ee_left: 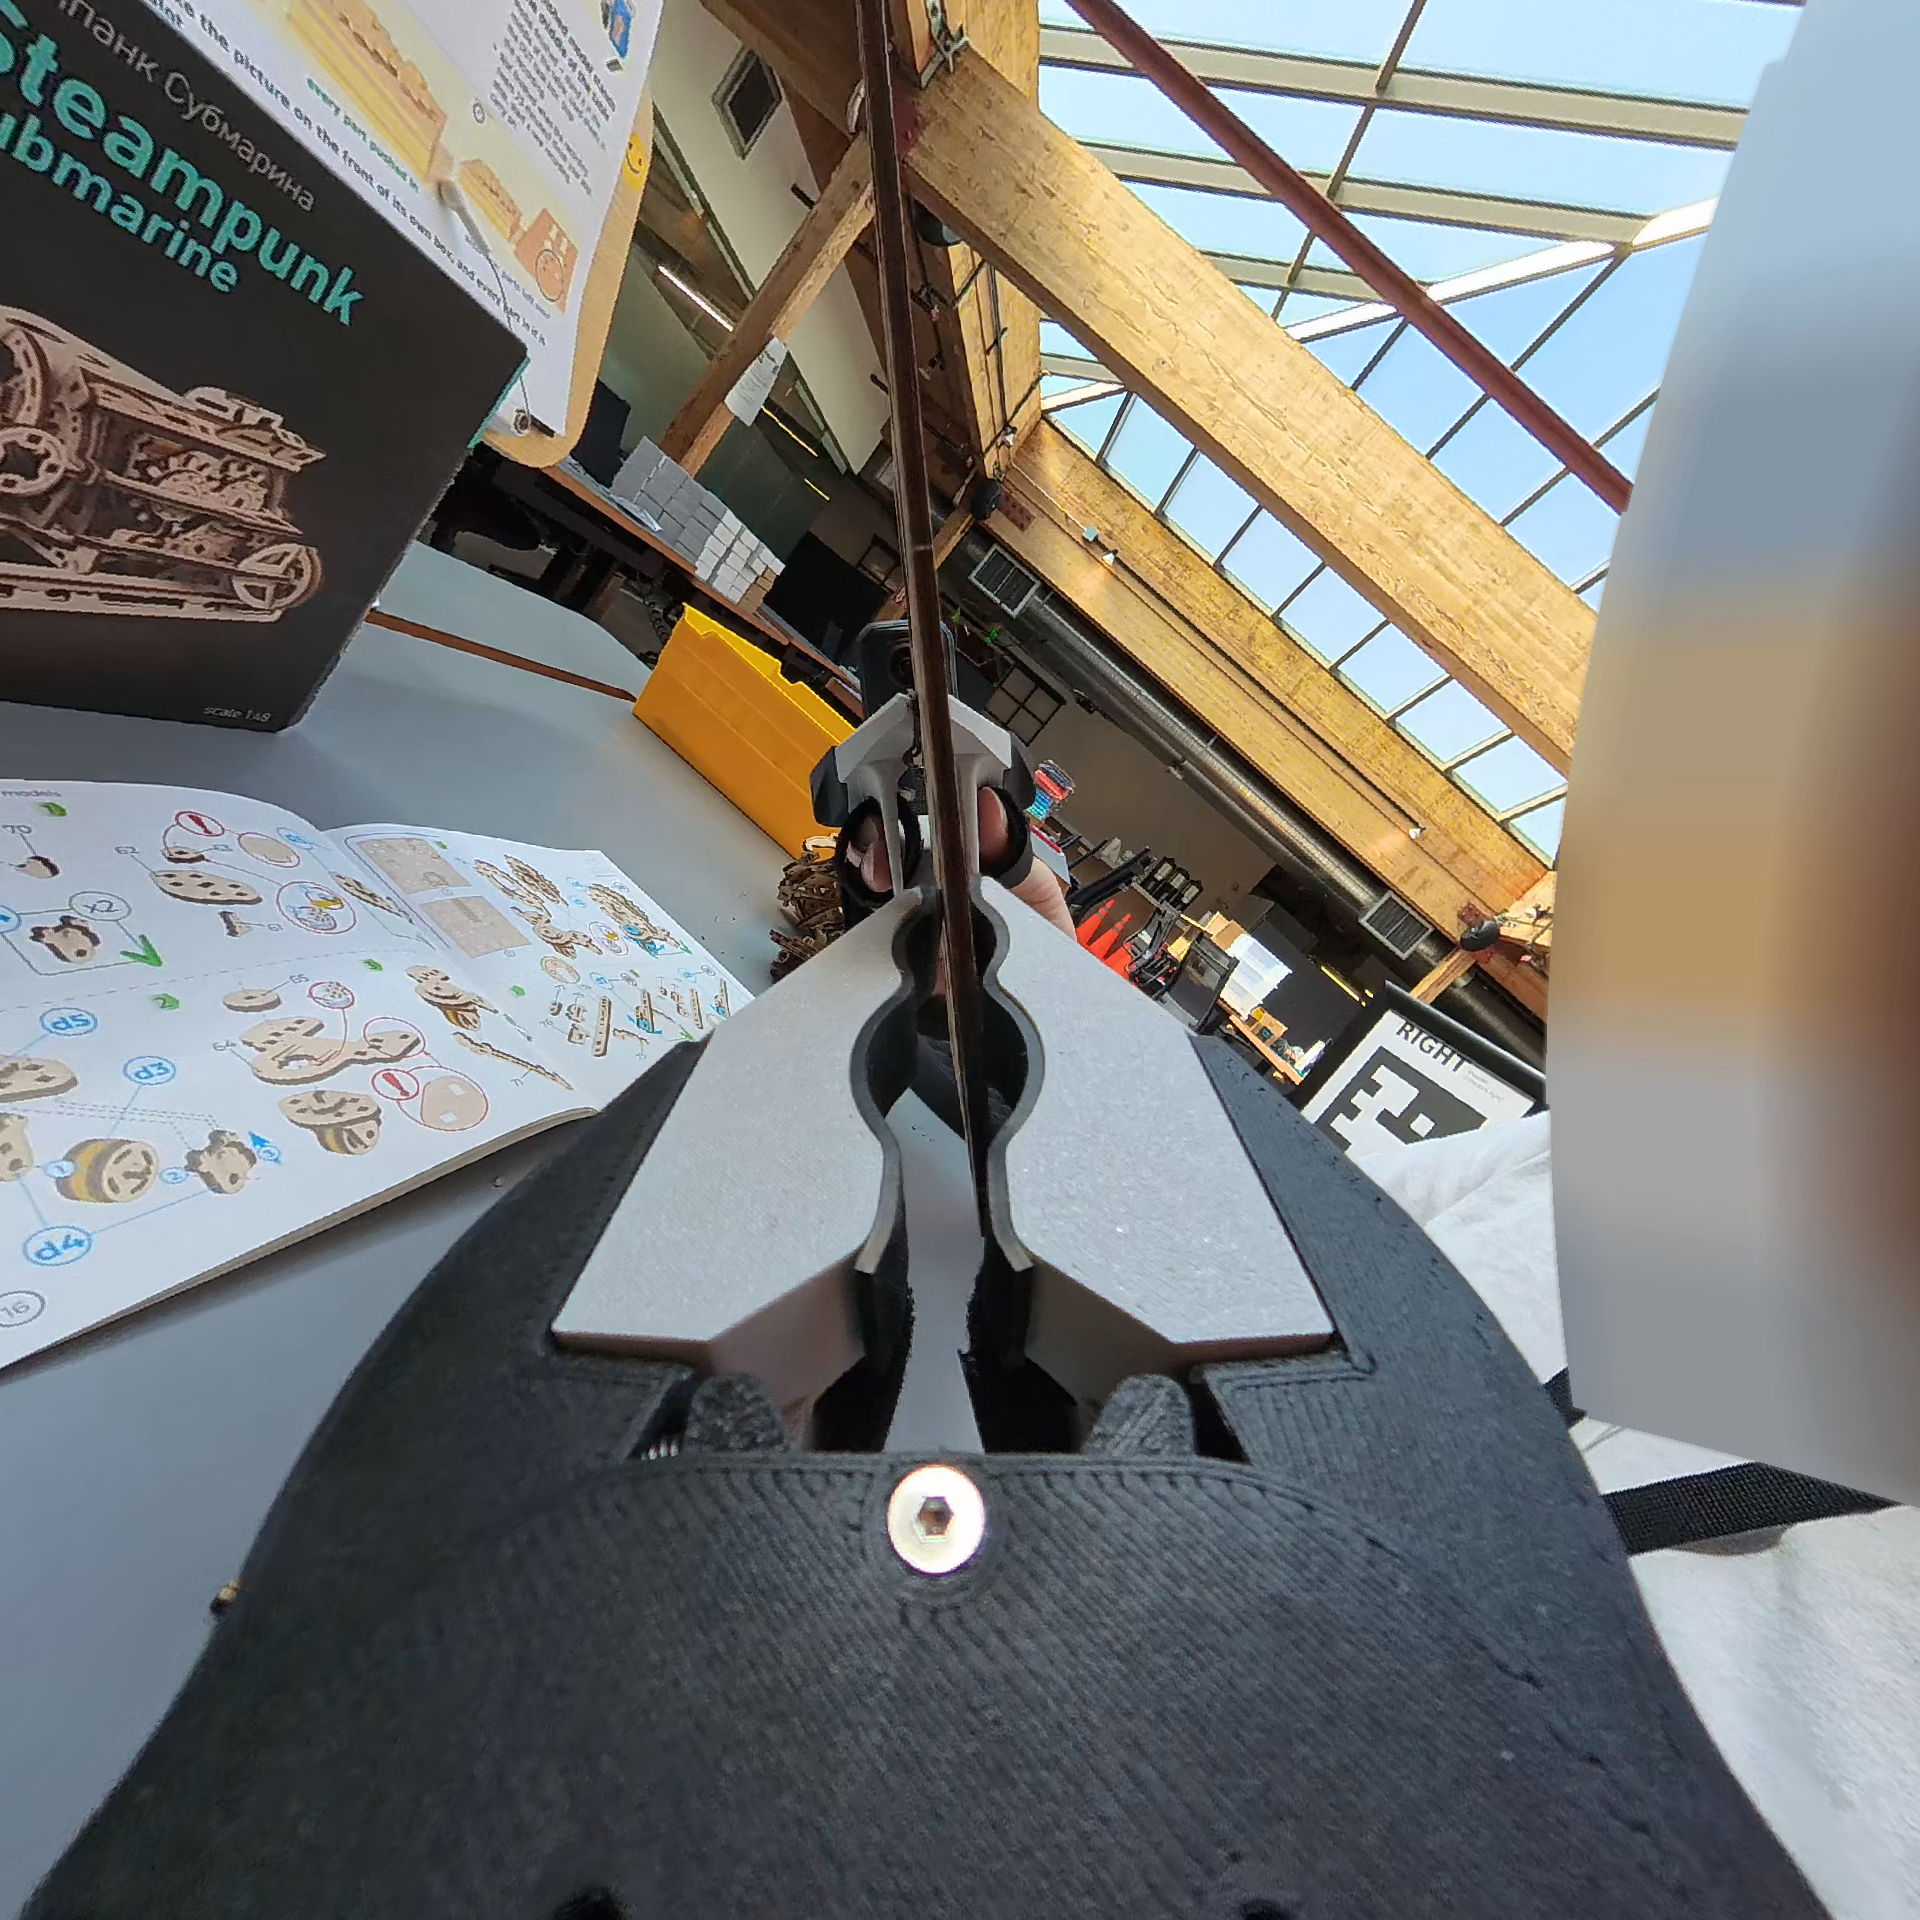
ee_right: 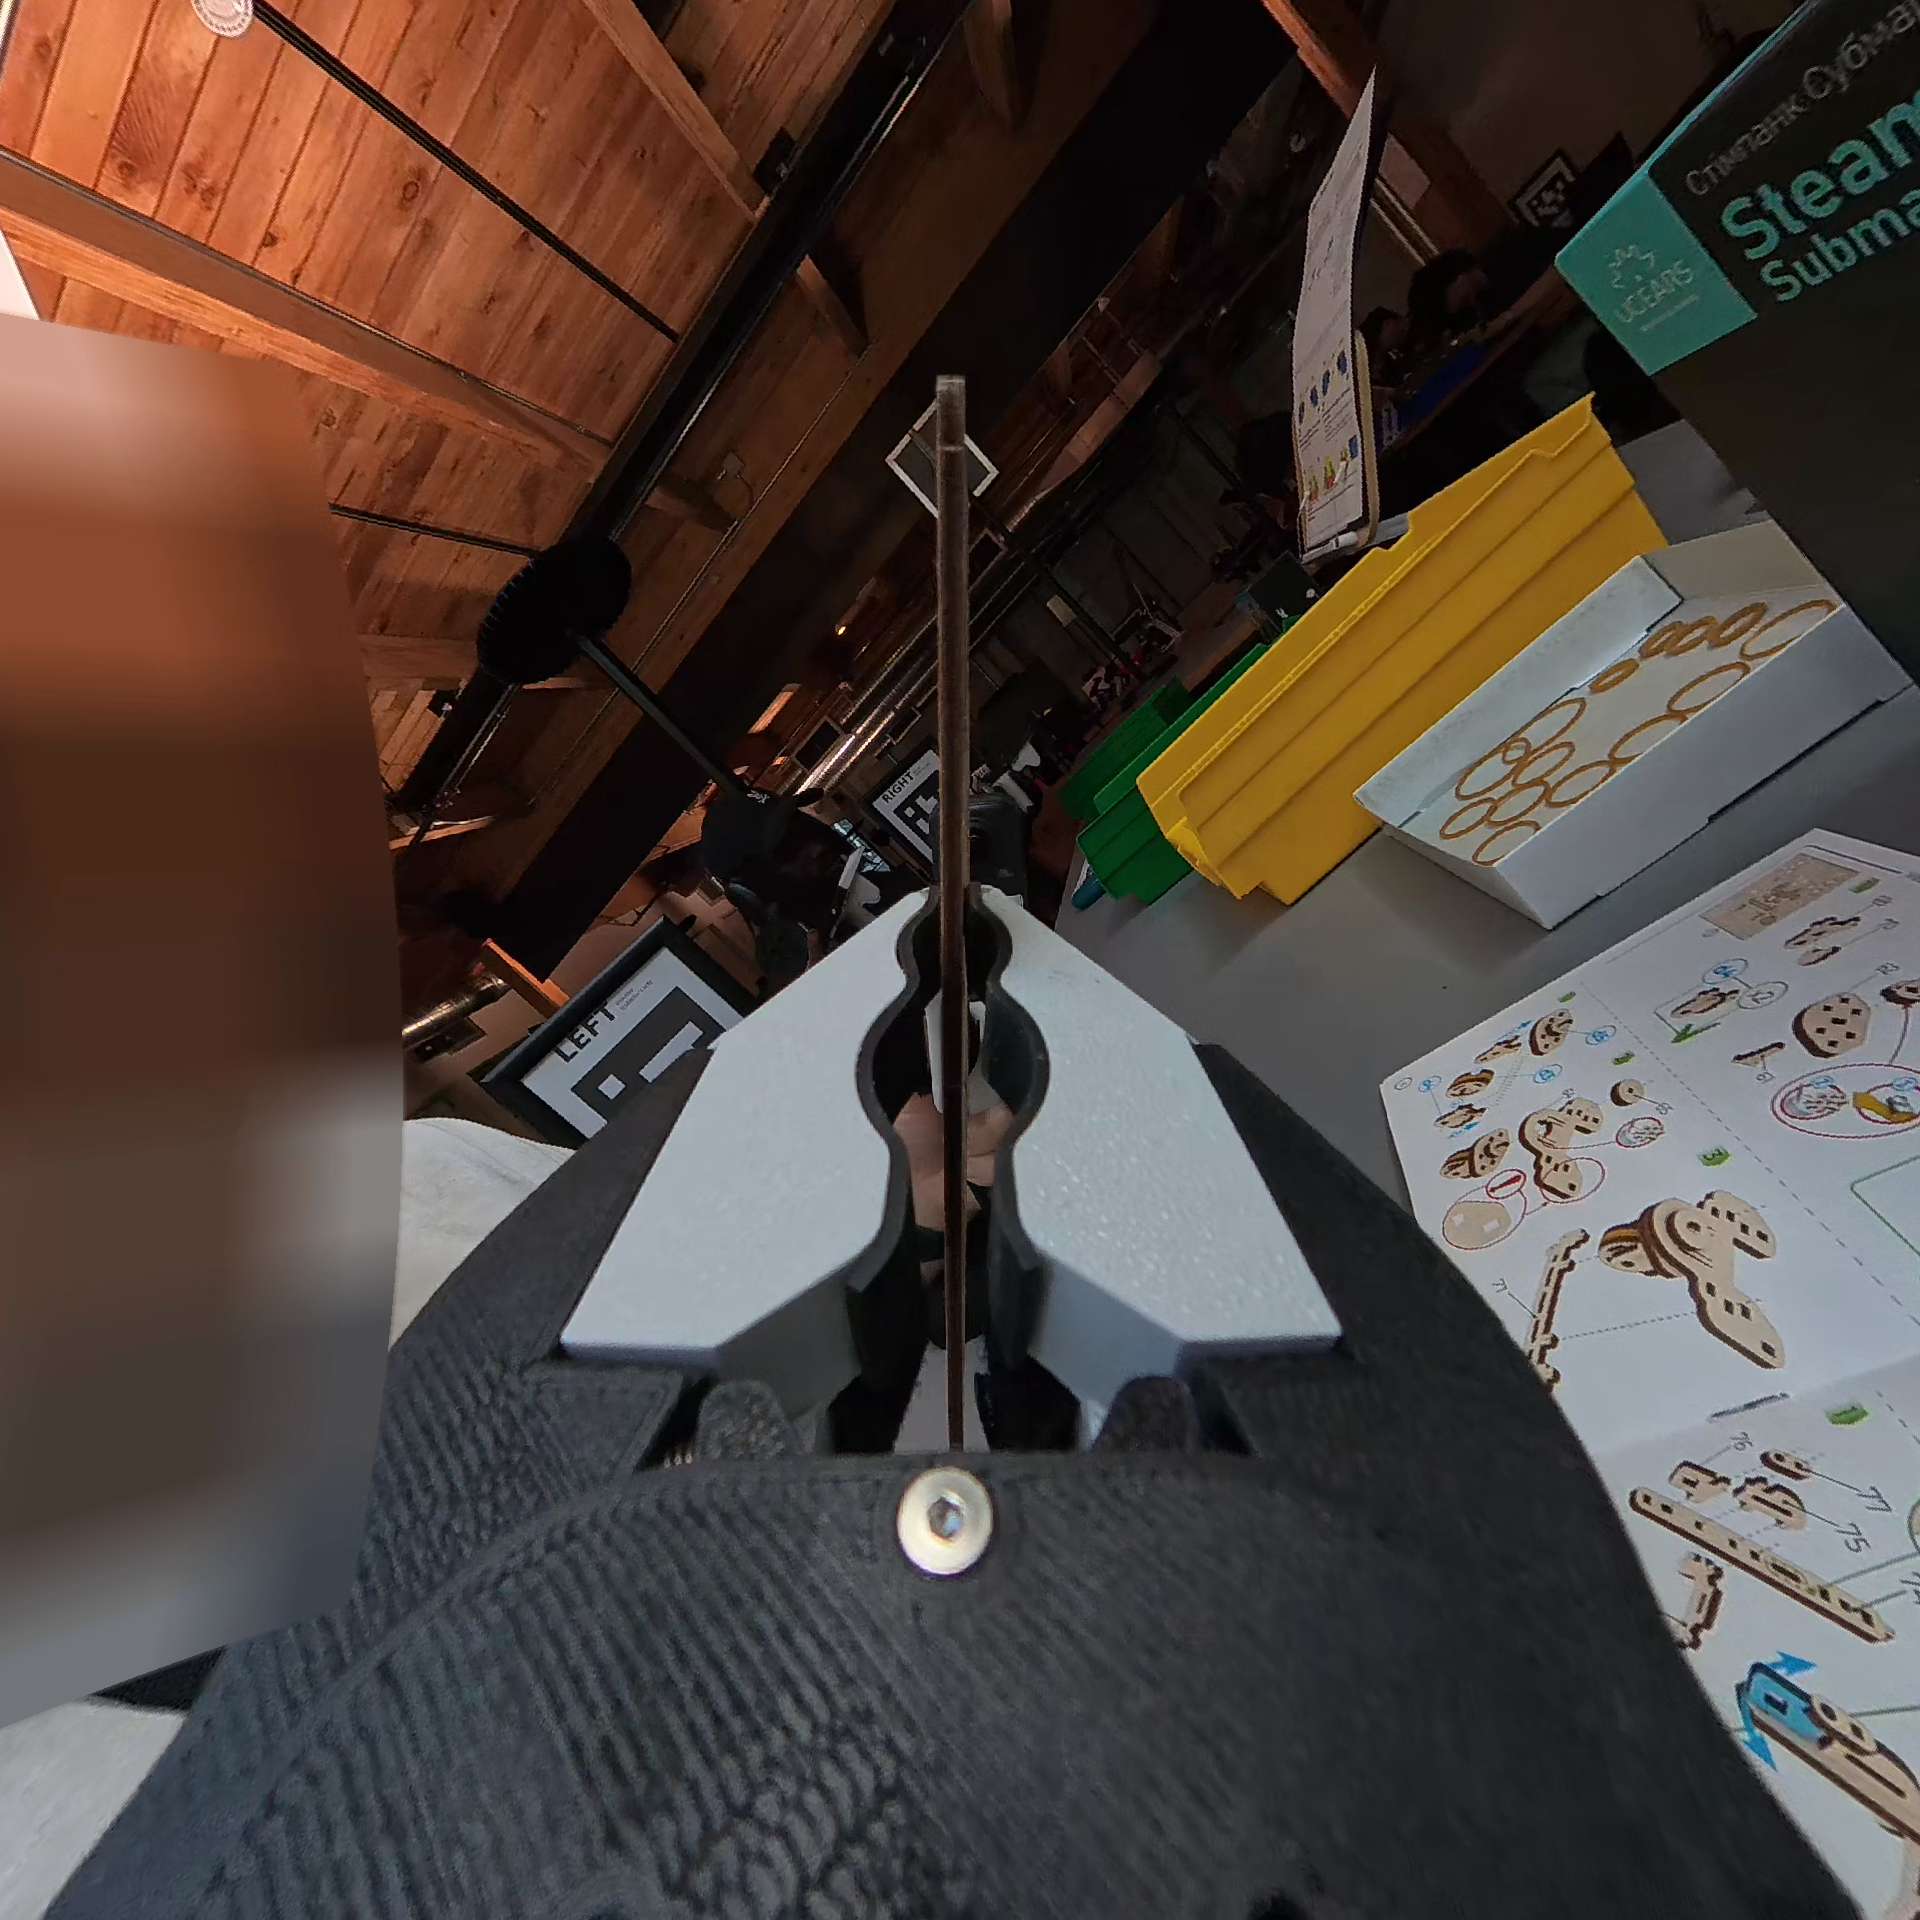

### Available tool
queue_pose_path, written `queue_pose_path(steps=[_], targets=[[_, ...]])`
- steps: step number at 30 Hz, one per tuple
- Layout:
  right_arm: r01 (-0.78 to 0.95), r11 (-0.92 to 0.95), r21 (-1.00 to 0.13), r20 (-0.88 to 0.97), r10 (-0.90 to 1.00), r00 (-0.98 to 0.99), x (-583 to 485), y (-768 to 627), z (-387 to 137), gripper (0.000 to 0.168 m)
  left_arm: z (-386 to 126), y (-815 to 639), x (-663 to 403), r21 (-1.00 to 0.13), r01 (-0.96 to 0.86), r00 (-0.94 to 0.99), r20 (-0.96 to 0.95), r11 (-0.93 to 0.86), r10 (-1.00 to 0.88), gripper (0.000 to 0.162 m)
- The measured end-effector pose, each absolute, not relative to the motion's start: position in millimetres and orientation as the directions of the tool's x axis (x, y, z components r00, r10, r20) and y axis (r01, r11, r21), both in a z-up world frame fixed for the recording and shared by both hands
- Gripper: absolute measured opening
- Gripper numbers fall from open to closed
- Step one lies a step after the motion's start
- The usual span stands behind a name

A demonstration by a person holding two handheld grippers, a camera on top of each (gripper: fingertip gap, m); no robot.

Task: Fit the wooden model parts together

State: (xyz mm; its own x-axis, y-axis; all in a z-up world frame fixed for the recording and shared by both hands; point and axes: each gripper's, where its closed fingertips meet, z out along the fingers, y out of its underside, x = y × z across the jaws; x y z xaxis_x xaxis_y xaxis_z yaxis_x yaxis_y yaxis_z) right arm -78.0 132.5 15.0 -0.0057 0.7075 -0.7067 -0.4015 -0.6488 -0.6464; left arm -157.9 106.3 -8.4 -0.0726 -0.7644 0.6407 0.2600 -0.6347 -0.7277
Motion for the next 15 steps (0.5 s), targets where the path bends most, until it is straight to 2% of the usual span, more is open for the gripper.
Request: queue_pose_path(steps=[11, 15], targets=[[-0.408, -0.656, -0.635, -0.718, 0.696, -0.002, -74, 135, 15, 0.002, 4, 127, -184, -0.622, 0.416, -0.107, 0.691, -0.664, -0.715, 0.006], [-0.404, -0.657, -0.637, -0.717, 0.697, -0.002, -74, 134, 14, 0.002, 5, 134, -190, -0.616, 0.449, -0.077, 0.695, -0.648, -0.715, 0.008]])
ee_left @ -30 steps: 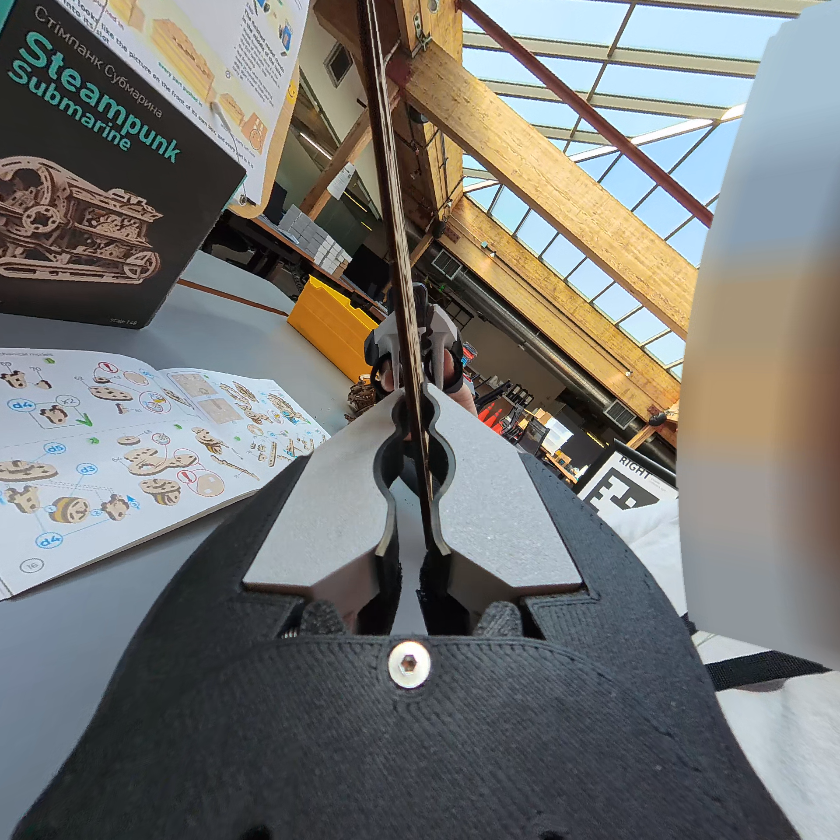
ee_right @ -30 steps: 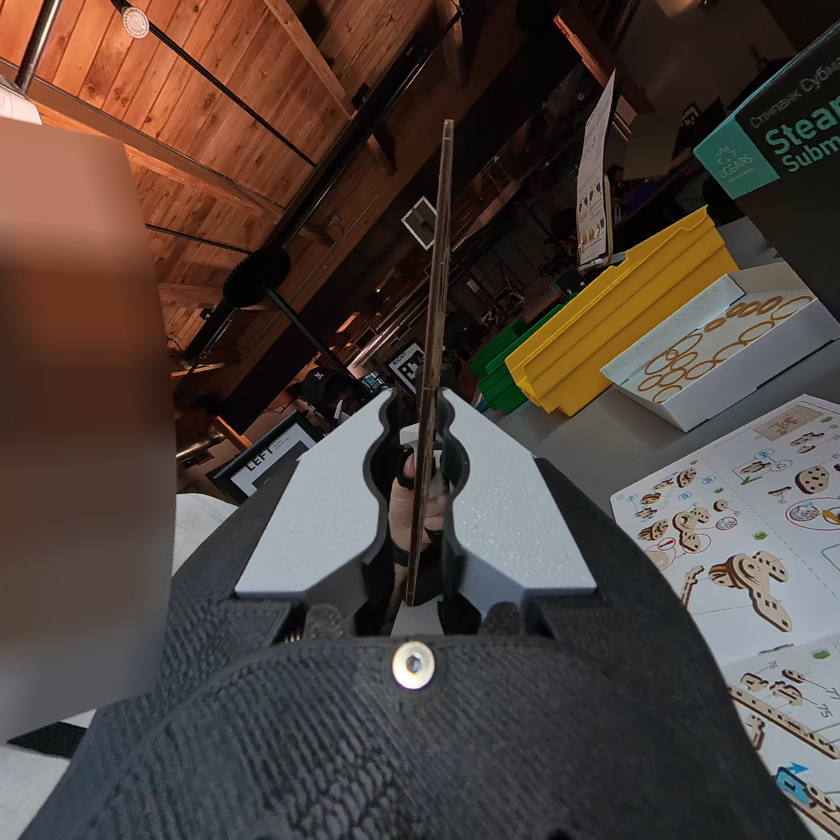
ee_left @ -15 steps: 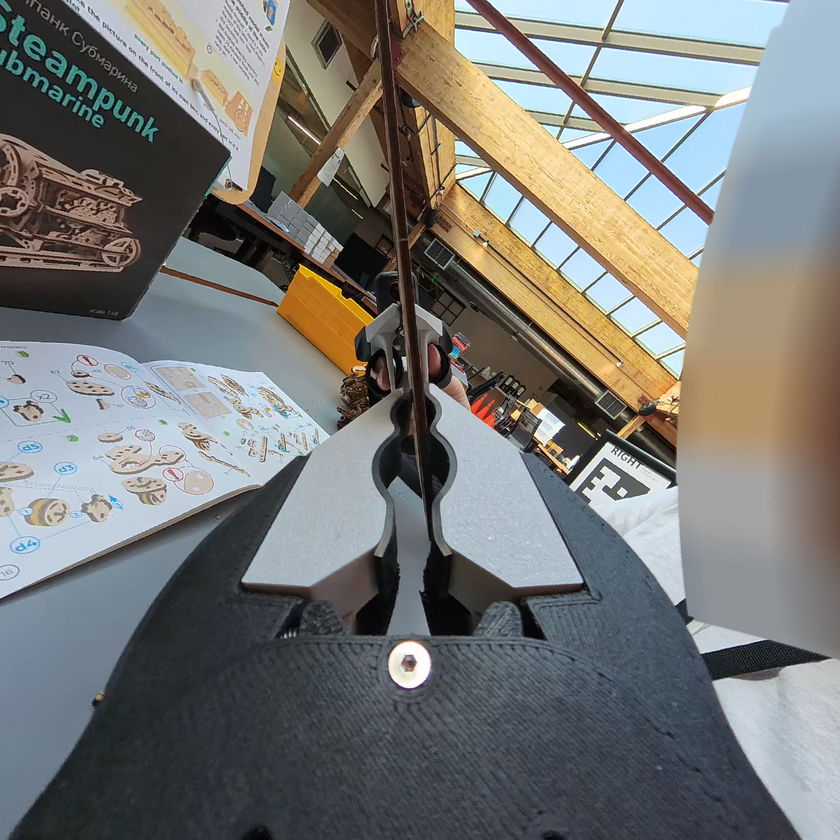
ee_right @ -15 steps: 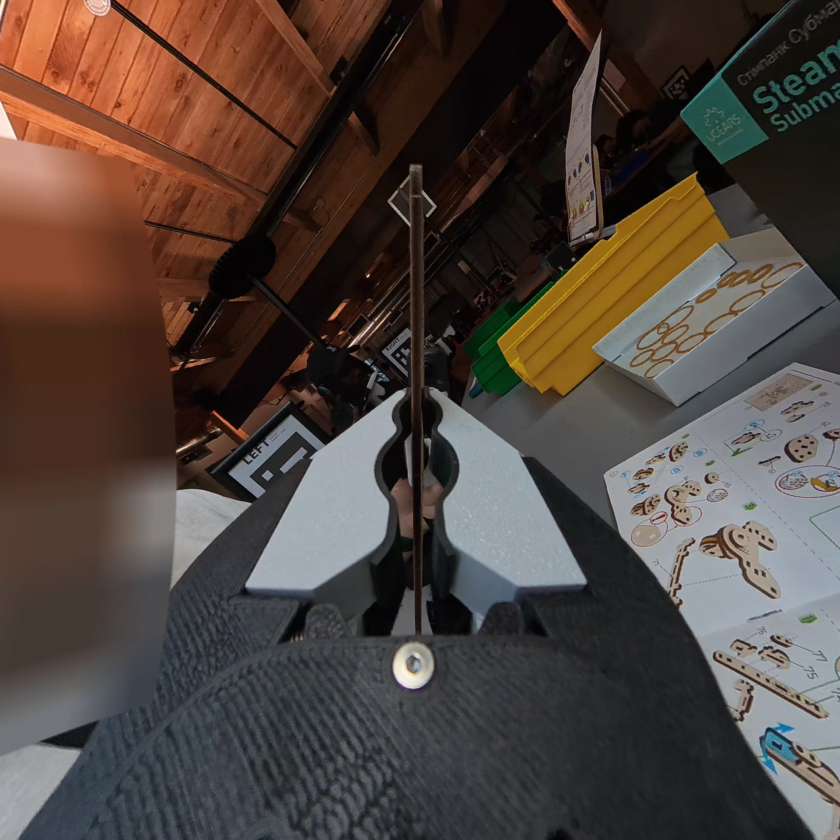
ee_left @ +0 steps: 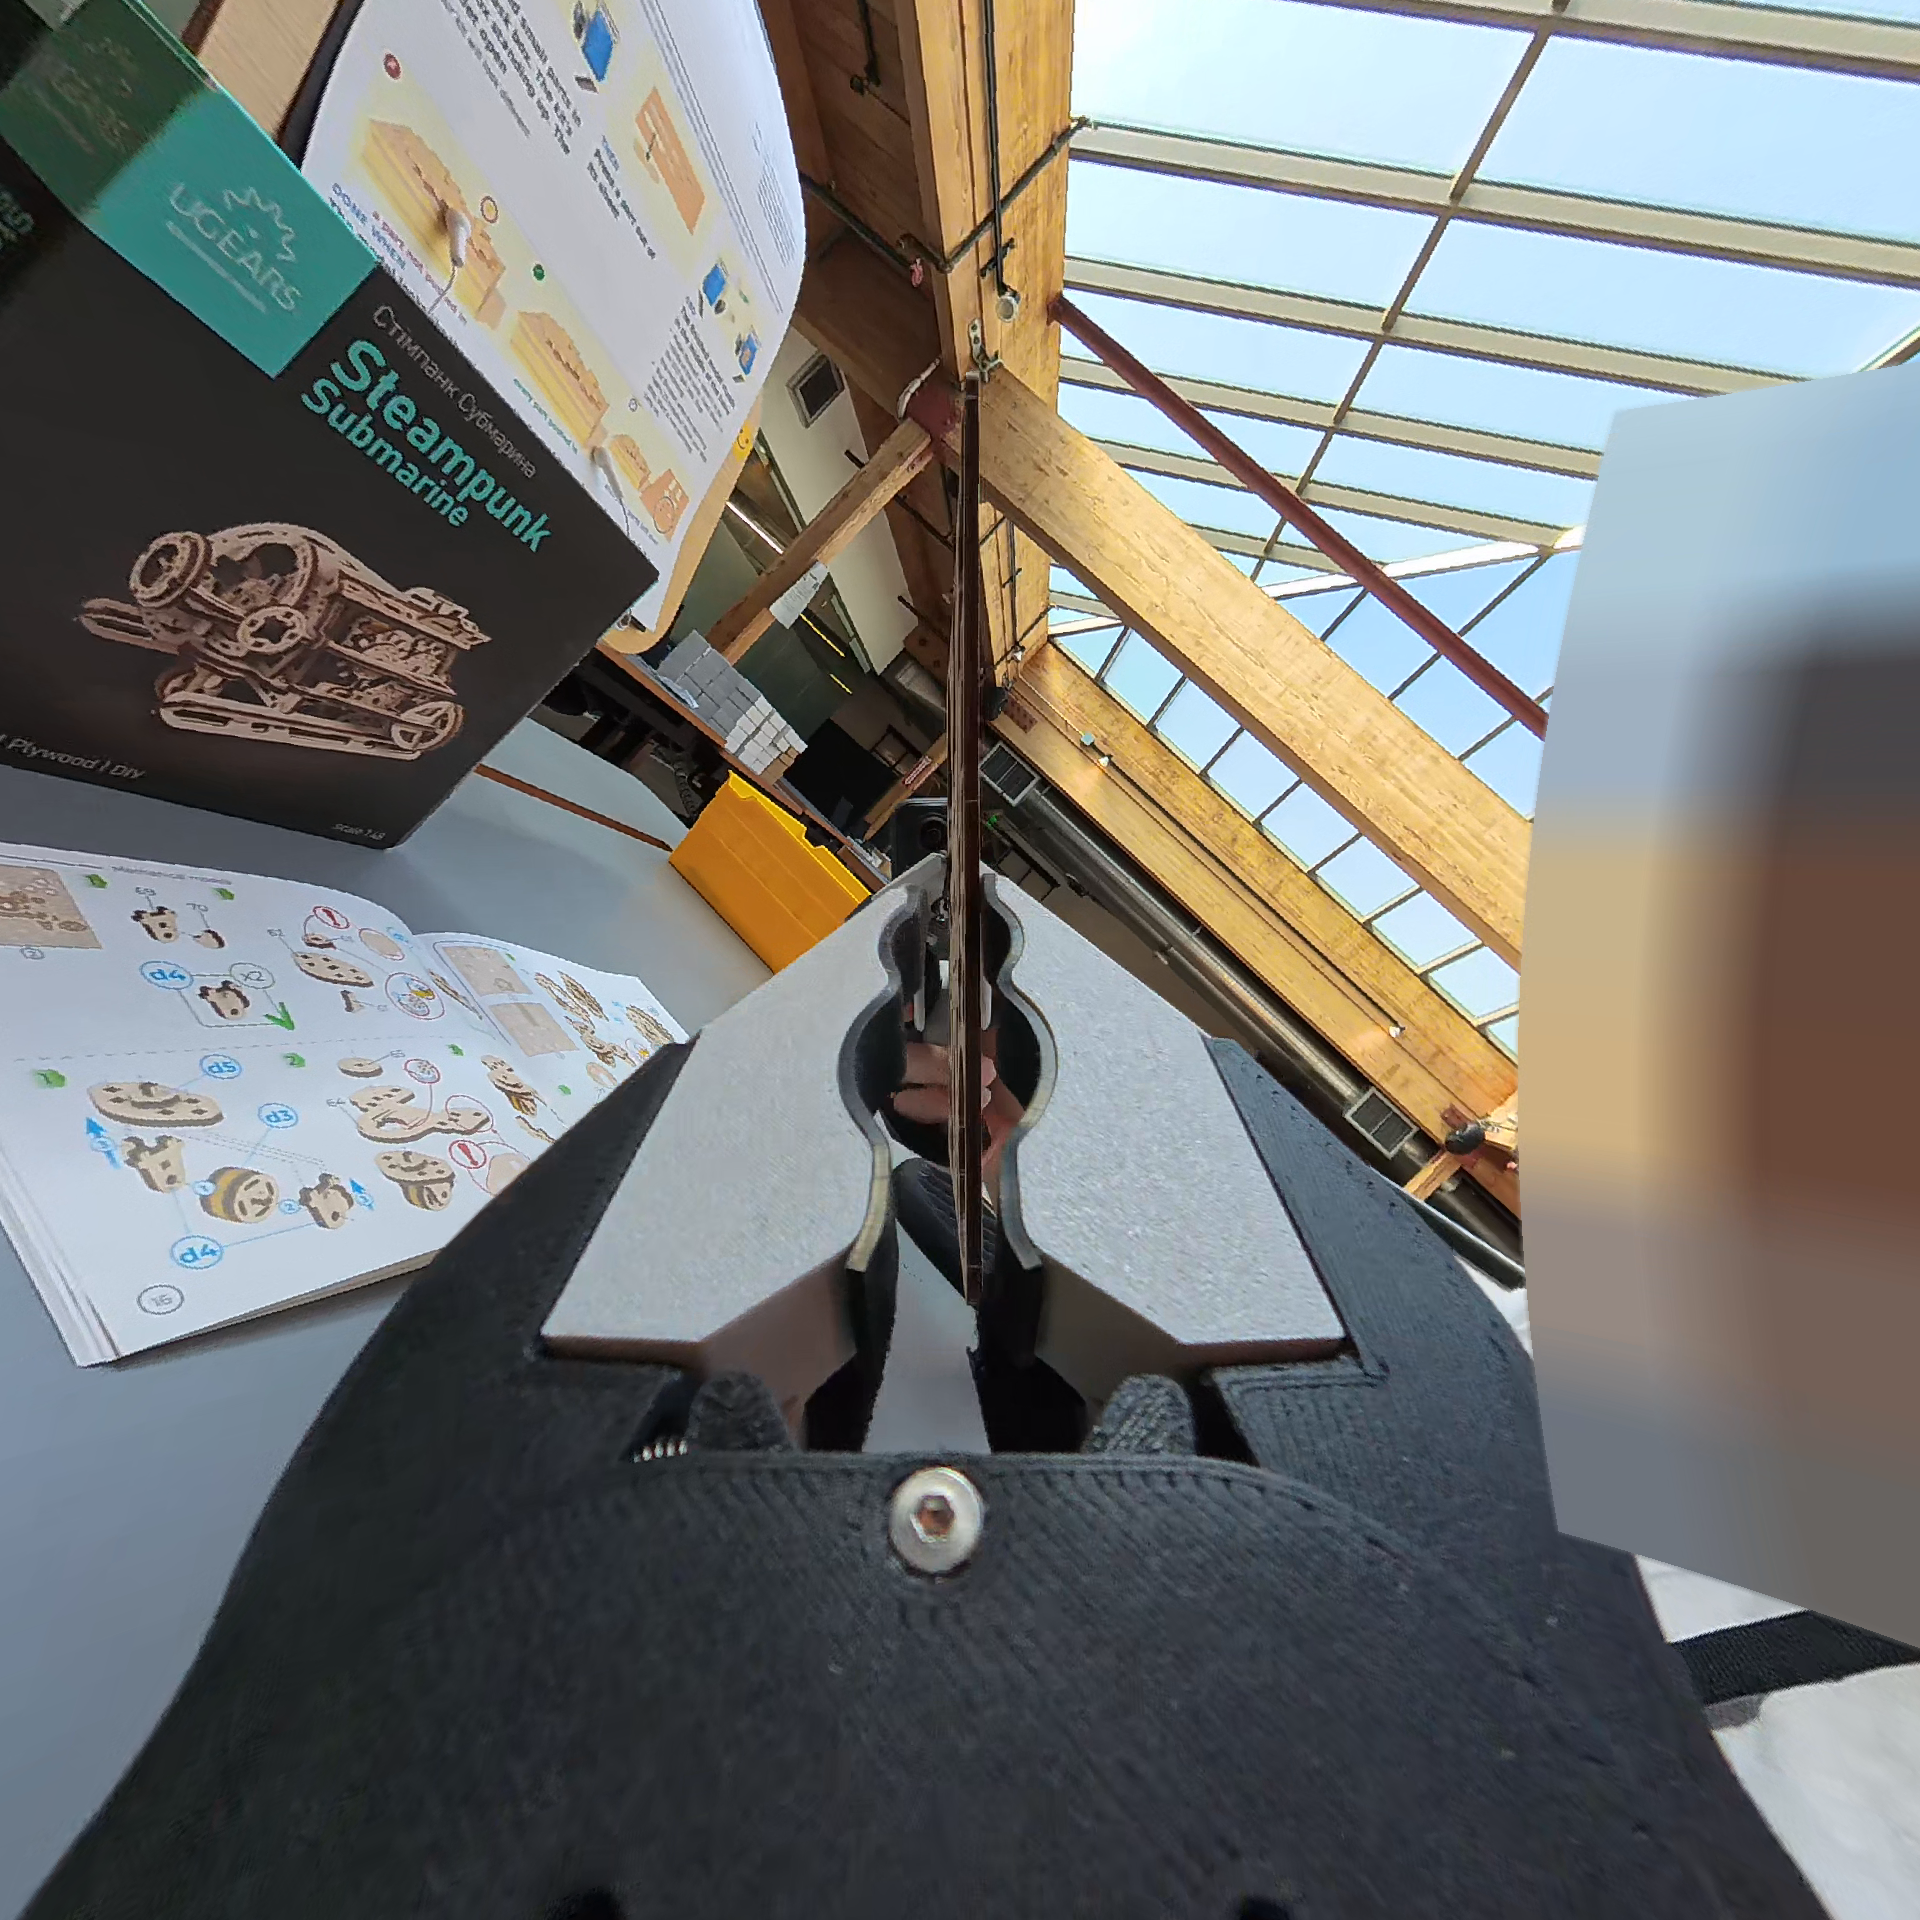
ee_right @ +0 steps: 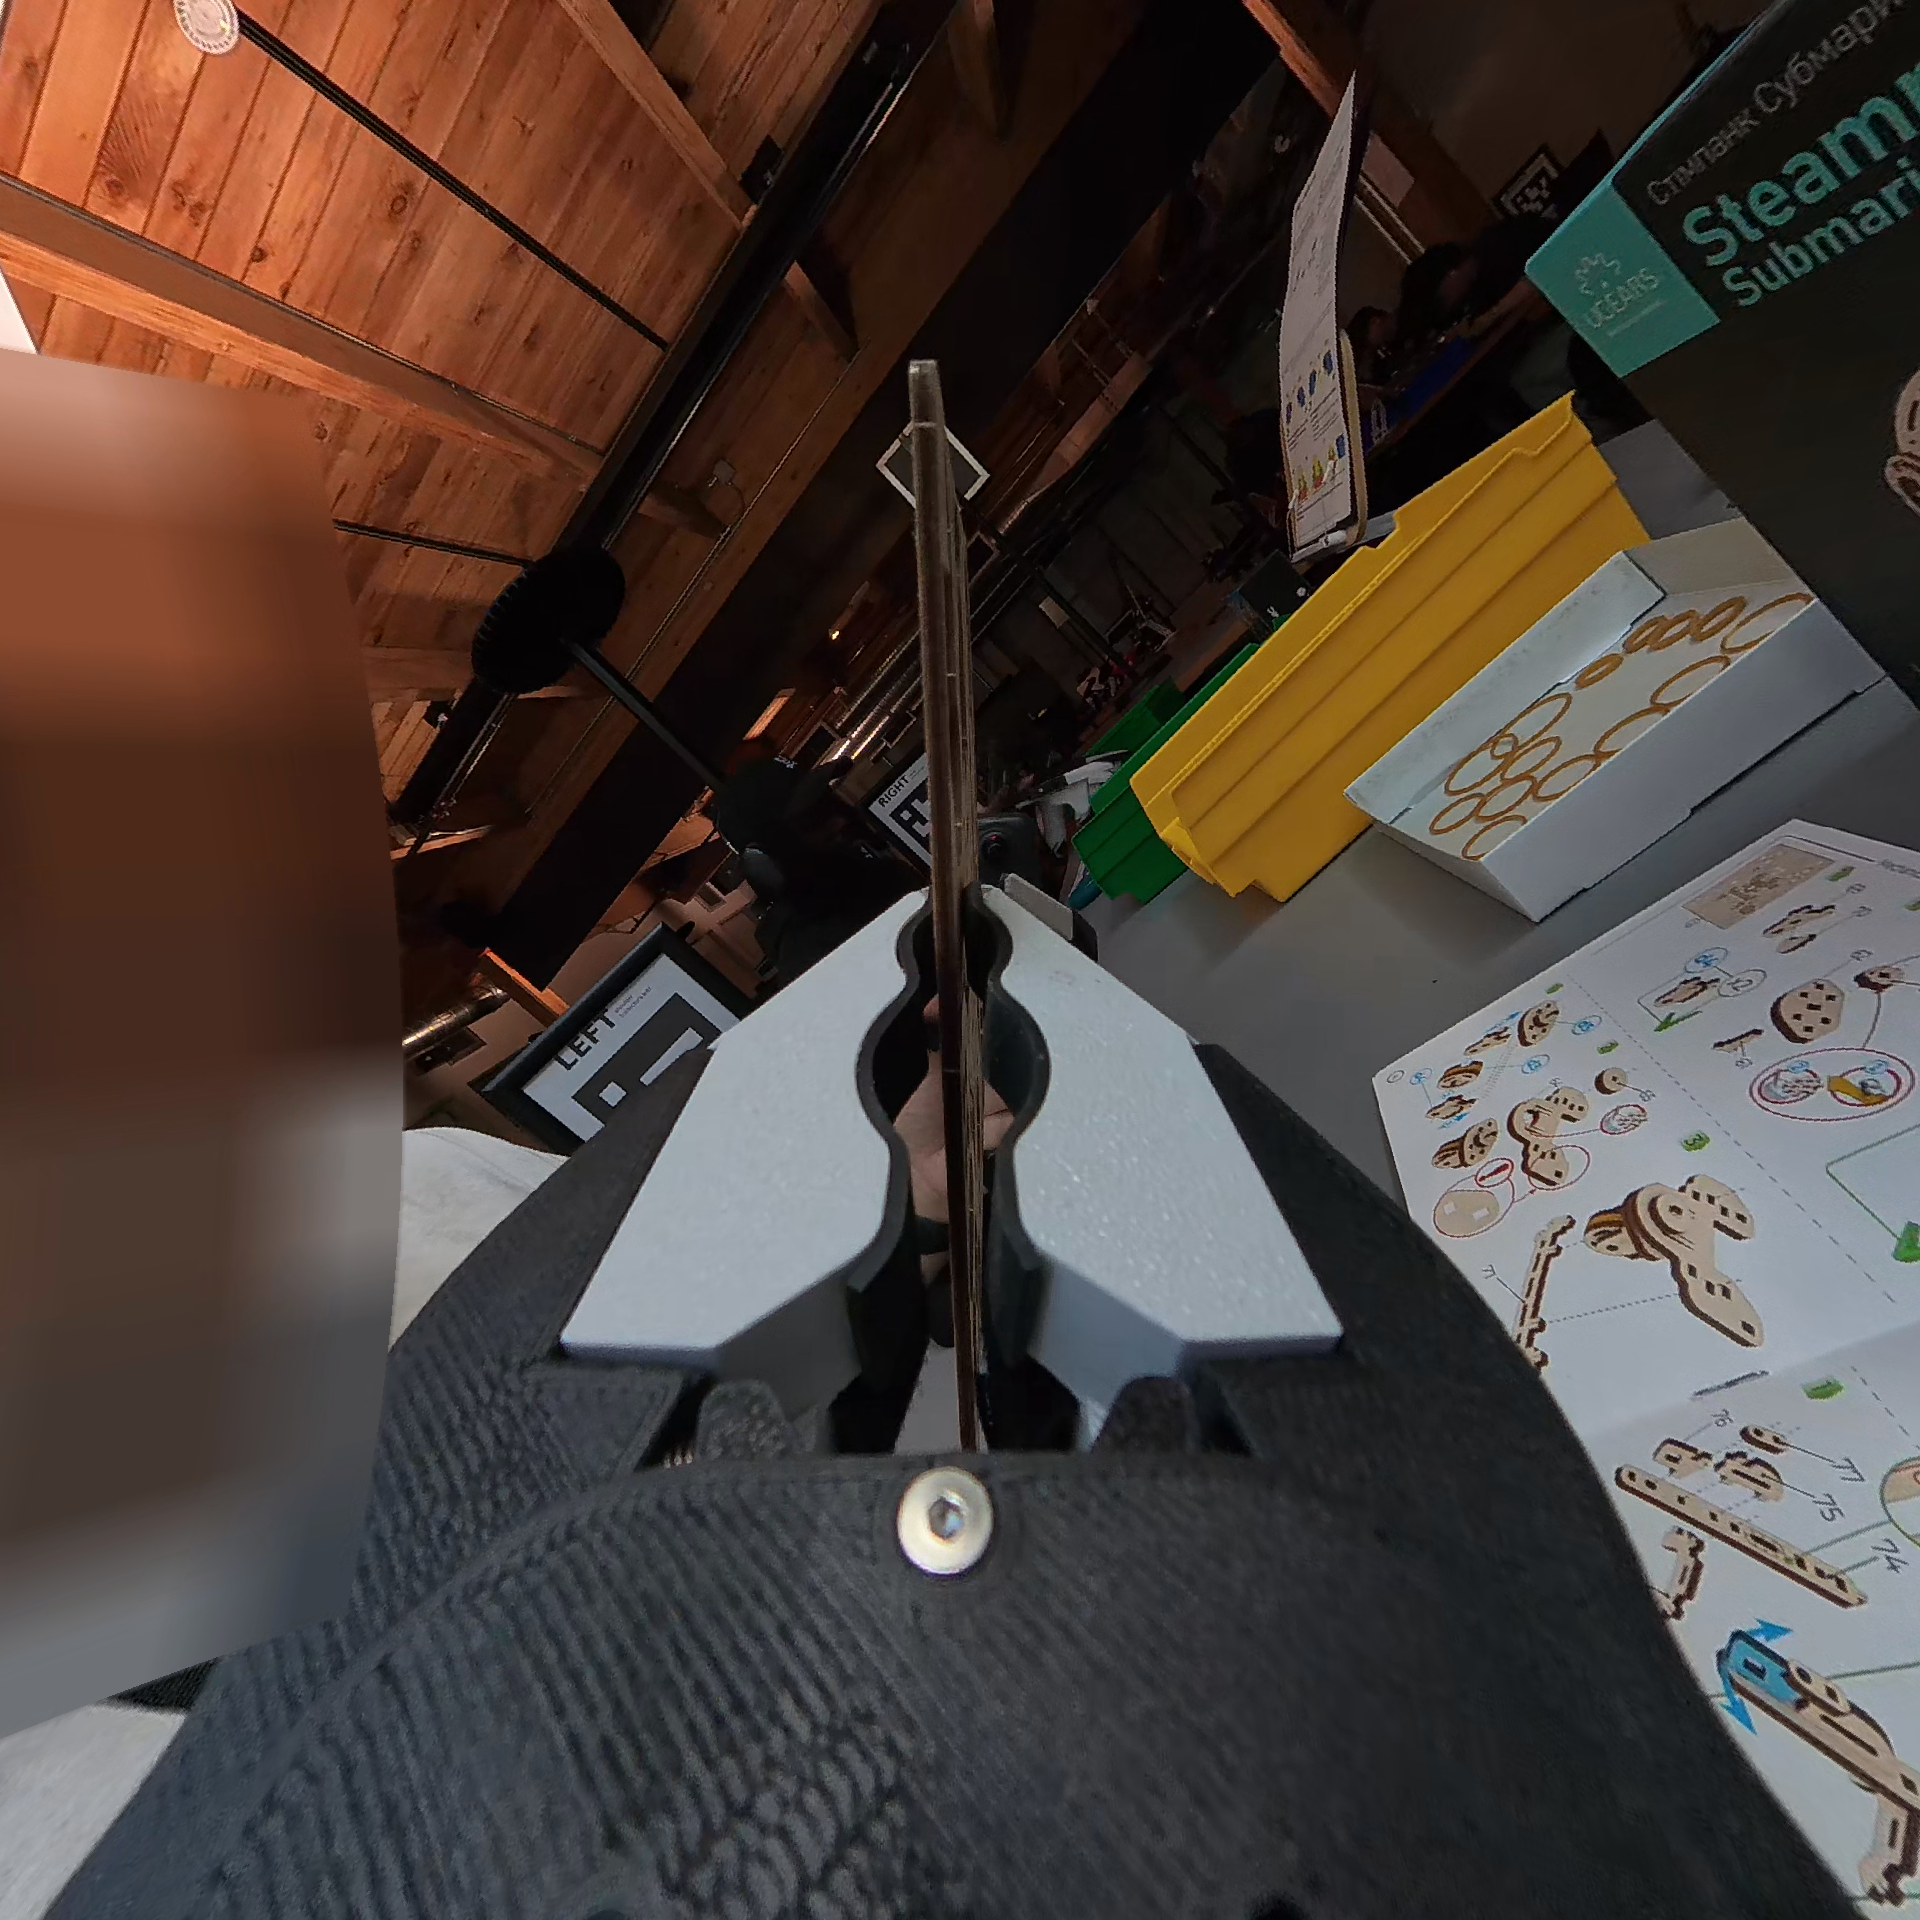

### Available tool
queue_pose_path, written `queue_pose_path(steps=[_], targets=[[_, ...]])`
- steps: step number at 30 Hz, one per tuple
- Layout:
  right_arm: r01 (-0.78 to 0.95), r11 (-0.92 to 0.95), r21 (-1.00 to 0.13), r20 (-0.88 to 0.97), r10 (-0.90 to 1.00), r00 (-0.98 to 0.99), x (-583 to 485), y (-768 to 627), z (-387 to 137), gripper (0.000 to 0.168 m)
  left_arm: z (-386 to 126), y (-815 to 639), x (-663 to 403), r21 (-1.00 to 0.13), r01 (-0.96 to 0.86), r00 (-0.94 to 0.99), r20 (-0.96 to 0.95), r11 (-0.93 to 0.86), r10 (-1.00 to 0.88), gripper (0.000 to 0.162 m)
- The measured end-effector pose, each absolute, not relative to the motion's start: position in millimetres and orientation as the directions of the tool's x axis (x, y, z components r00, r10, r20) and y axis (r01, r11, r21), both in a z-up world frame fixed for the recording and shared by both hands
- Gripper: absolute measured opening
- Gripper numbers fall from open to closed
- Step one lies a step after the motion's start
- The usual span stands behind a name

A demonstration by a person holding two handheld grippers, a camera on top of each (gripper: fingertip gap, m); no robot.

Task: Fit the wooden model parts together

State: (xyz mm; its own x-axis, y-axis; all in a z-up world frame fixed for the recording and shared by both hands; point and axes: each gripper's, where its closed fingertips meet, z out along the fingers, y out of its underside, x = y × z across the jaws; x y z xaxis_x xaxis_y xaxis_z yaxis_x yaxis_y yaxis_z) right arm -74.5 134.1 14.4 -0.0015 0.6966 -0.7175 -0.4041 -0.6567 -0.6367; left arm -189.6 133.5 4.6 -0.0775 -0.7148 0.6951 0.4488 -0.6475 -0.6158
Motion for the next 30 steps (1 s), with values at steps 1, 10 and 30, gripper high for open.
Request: queue_pose_path(steps=[1, 10, 30], targets=[[-0.404, -0.657, -0.637, -0.718, 0.696, -0.001, -75, 134, 14, 0.002, 5, 133, -190, -0.618, 0.449, -0.076, 0.693, -0.645, -0.717, 0.008], [-0.399, -0.658, -0.639, -0.717, 0.697, 0.000, -75, 134, 14, 0.002, 7, 128, -186, -0.627, 0.433, -0.096, 0.682, -0.647, -0.725, 0.007], [-0.371, -0.667, -0.646, -0.713, 0.701, -0.018, -88, 128, 10, 0.002, 5, 118, -174, -0.666, 0.374, -0.097, 0.664, -0.645, -0.742, 0.015]])
